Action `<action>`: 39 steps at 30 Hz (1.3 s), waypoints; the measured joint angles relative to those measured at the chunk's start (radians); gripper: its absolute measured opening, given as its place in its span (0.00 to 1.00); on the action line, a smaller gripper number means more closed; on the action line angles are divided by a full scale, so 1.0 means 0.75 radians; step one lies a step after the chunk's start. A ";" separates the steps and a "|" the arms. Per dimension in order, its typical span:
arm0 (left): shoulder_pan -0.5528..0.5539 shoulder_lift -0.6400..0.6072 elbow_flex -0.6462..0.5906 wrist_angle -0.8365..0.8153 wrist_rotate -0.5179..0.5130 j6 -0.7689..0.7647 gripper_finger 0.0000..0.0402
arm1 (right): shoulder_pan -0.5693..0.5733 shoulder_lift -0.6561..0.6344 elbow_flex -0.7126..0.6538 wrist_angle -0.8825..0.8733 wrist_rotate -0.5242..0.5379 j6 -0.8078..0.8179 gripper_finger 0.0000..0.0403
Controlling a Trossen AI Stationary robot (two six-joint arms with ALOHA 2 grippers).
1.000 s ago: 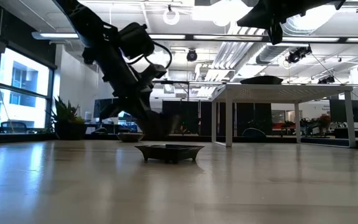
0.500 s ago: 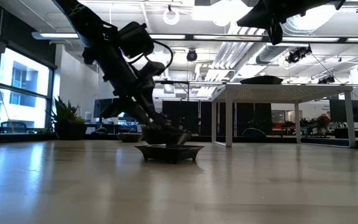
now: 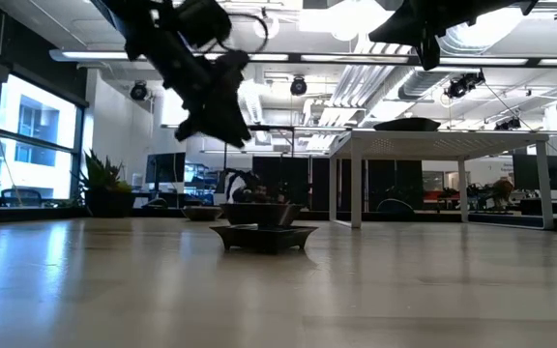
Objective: Pick & Place Mini shaped plates
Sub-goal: Stack the distorted square plate on top of the stacked distorted square plates on the shelf
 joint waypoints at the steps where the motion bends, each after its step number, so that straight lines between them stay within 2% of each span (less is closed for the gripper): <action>1: 0.001 -0.022 0.000 -0.004 -0.016 0.018 0.23 | 0.000 0.000 0.000 0.000 0.000 0.000 0.01; 4: 0.000 -0.111 -0.015 0.022 -0.052 0.088 0.19 | 0.000 0.000 0.000 0.001 0.000 0.000 0.01; 10: 0.000 -0.304 -0.133 0.292 -0.068 0.236 0.02 | 0.017 0.001 0.000 0.006 0.057 -0.033 0.01; 20: 0.003 -0.560 -0.440 0.510 -0.047 0.282 0.01 | 0.208 0.056 0.049 -0.003 0.373 -0.033 0.00; 27: 0.024 -0.711 -0.597 0.558 -0.047 0.282 0.00 | 0.326 0.206 0.326 -0.325 0.425 0.097 0.00; 33: 0.045 -0.724 -0.624 0.478 -0.099 0.252 0.00 | 0.399 0.371 0.585 -0.694 0.418 0.222 0.00; 39: 0.045 -0.722 -0.624 0.497 -0.101 0.339 0.00 | 0.456 0.544 0.697 -0.811 0.399 0.402 0.04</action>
